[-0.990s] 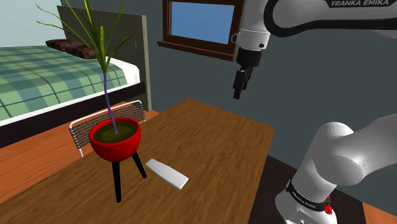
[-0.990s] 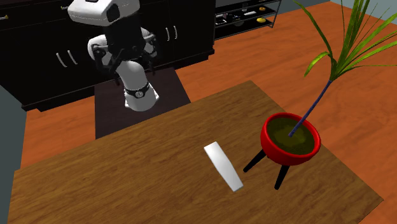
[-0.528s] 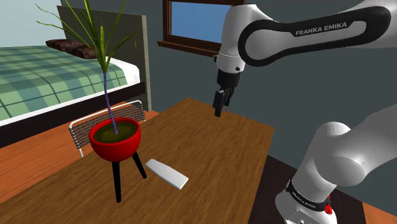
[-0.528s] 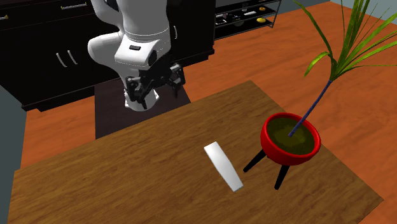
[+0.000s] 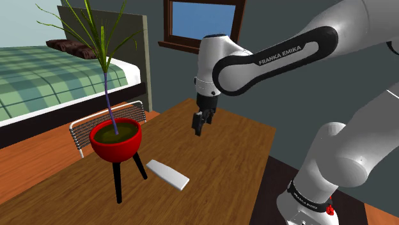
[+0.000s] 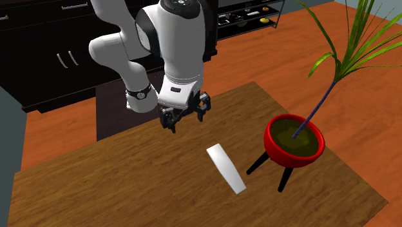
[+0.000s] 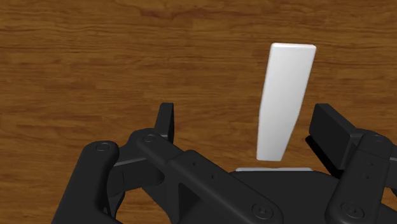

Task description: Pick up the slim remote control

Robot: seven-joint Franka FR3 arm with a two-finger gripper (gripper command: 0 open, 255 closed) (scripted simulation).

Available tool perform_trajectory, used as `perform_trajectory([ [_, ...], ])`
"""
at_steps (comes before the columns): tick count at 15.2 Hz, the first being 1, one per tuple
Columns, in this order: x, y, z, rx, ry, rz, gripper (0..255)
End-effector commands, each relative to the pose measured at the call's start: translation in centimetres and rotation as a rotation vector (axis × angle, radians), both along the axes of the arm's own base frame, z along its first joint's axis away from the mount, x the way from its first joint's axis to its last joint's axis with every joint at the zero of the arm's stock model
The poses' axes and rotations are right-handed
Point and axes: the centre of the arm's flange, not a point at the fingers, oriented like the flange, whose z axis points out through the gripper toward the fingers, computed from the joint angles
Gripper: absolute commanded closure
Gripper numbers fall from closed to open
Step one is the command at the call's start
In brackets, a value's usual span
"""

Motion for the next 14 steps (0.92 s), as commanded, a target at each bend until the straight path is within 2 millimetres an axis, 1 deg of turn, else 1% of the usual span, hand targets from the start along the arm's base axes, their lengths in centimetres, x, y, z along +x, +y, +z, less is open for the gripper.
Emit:
perform_trajectory([
  [1, 0.9, 1.0, -2.3, 0.004, 0.001, -0.003, 0],
  [14, 7.8, 9.3, -15.5, 0.022, 0.012, -0.023, 0],
])
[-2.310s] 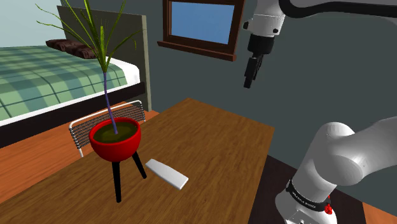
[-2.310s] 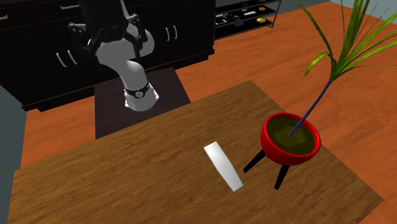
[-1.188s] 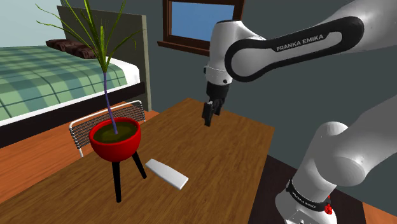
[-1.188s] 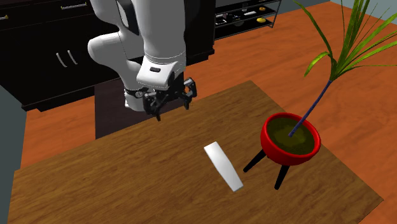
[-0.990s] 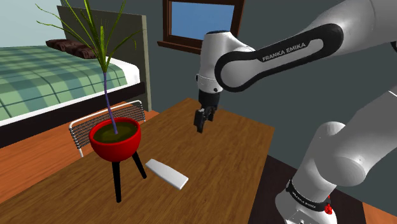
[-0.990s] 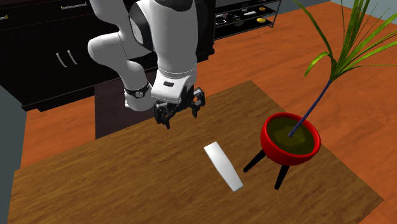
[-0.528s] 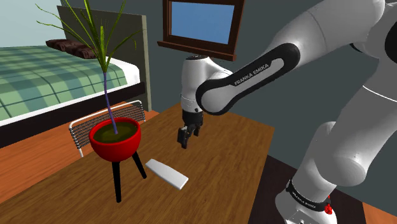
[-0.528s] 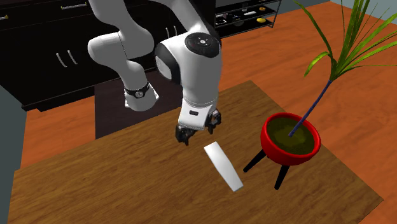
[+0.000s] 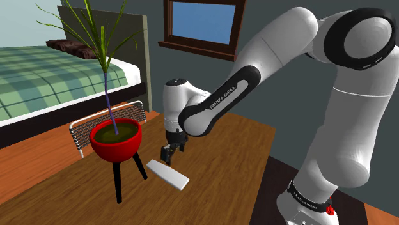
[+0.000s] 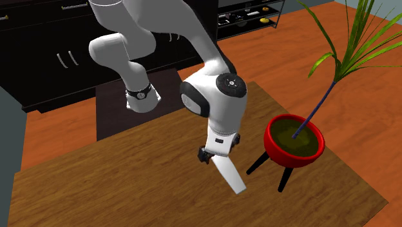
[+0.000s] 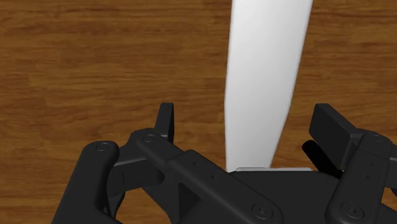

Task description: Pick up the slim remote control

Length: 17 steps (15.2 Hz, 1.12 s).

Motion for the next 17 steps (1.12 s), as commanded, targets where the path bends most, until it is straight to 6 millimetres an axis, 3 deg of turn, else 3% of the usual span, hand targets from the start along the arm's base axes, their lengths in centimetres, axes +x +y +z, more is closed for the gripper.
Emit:
perform_trajectory([
  [1, 1.2, 1.8, -2.2, 0.004, 0.001, -0.004, 0],
  [4, 2.5, 3.4, -4.7, 0.007, 0.003, -0.007, 0],
  [13, 2.5, 3.4, -8.7, 0.007, 0.003, -0.007, 0],
  [14, 2.4, 3.4, -8.7, 0.007, 0.003, -0.007, 255],
  [17, 2.5, 3.4, -8.7, 0.007, 0.003, -0.007, 255],
])
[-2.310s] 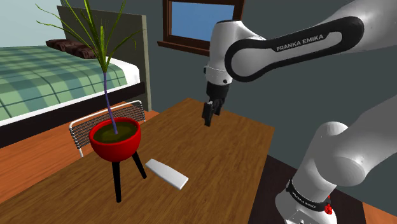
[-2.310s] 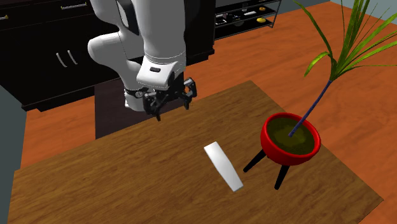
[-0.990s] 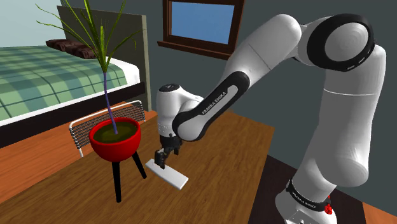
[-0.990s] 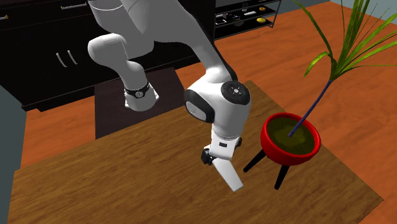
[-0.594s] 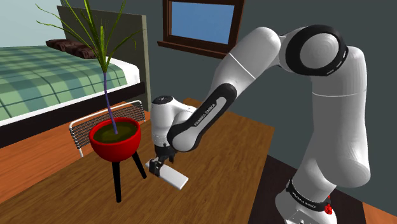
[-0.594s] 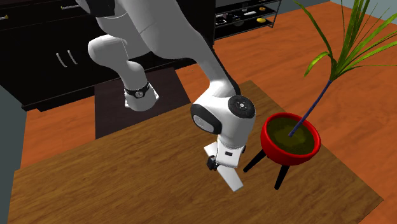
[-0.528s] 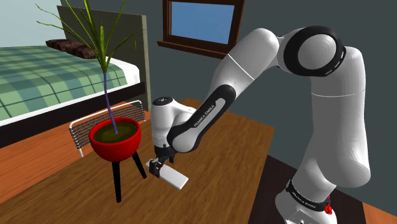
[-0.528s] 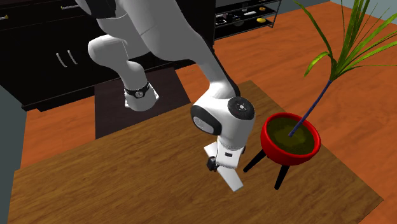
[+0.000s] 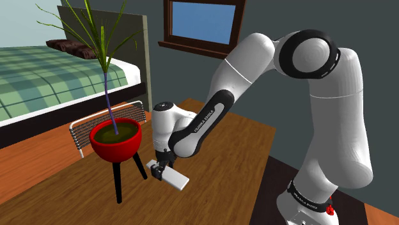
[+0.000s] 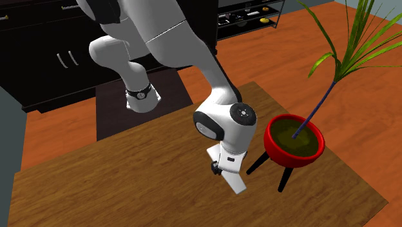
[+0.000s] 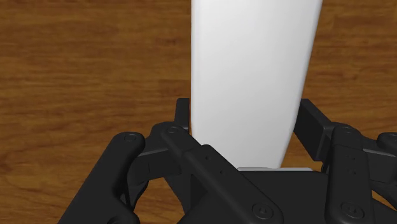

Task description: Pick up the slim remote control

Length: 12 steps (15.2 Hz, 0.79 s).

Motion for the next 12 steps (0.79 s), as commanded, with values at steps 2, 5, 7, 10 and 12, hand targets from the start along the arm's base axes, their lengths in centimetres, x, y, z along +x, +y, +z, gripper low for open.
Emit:
perform_trajectory([
  [2, 0.0, 0.0, -0.1, 0.0, 0.001, 0.0, 255],
  [5, 0.0, 0.0, -0.1, 0.0, 0.001, 0.0, 255],
  [7, 0.0, 0.0, 0.4, 0.0, 0.001, 0.0, 255],
  [10, 0.0, 0.0, 2.0, 0.0, 0.001, 0.0, 255],
  [12, 0.0, 0.0, 3.1, 0.0, 0.001, 0.0, 255],
])
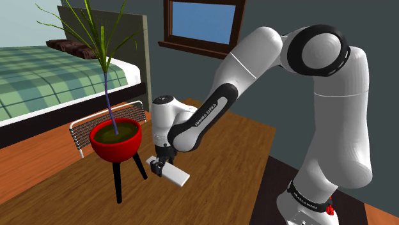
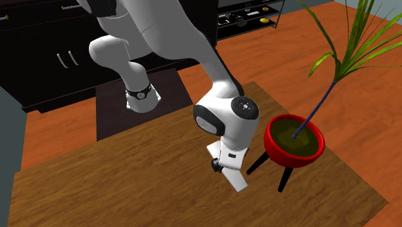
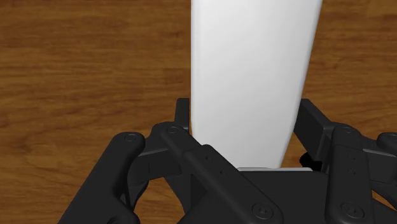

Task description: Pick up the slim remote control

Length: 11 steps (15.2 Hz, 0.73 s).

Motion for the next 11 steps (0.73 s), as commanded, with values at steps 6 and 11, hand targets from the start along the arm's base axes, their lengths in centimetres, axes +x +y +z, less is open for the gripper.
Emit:
perform_trajectory([
  [6, 0.0, 0.0, 3.8, 0.0, 0.0, 0.0, 255],
  [11, 0.0, 0.0, 5.4, 0.0, 0.0, 0.0, 255],
])
